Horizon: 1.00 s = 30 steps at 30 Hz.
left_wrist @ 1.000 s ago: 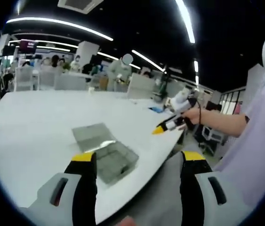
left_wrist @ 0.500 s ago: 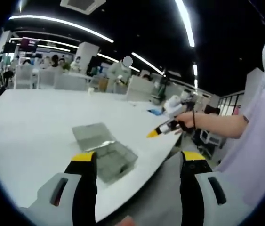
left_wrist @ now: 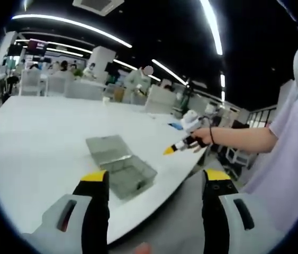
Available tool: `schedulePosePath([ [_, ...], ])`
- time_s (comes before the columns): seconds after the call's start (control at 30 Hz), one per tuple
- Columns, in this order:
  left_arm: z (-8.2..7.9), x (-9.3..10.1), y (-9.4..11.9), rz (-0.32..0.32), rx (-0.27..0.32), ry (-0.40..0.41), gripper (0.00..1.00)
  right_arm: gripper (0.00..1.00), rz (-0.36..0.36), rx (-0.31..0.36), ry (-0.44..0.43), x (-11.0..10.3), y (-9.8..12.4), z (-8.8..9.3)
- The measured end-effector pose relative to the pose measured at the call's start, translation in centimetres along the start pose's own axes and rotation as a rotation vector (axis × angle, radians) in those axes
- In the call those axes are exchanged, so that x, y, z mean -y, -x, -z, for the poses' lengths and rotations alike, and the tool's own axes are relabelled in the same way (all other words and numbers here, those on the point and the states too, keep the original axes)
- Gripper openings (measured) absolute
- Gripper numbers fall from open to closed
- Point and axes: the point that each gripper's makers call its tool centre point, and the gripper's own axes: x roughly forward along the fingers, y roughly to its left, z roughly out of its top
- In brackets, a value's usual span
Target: Insert the divider into the dual guide fixture by aligning both edges with the guide slots and pushing it downward to the bottom, including one-sided entry, uneven engagement, binding, and posture correction.
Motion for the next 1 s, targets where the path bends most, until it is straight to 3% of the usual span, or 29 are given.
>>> schedulePosePath([
  [0.17,0.7,-0.1,-0.4,0.009,-0.019,0.014,0.69,0.47,0.014,-0.016,0.015,0.3,-0.5,0.1],
  [0.6,-0.1,-0.1,-1.0,0.009,-0.019,0.001,0.69,0.47,0.004,-0.056,0.009,1.0,-2.2,0.8],
  [1.0,0.3,0.1,-1.3,-0.010,-0.041,0.001,0.69,0.46,-0.005,-0.098,0.009,1.8,-3.8,1.2],
])
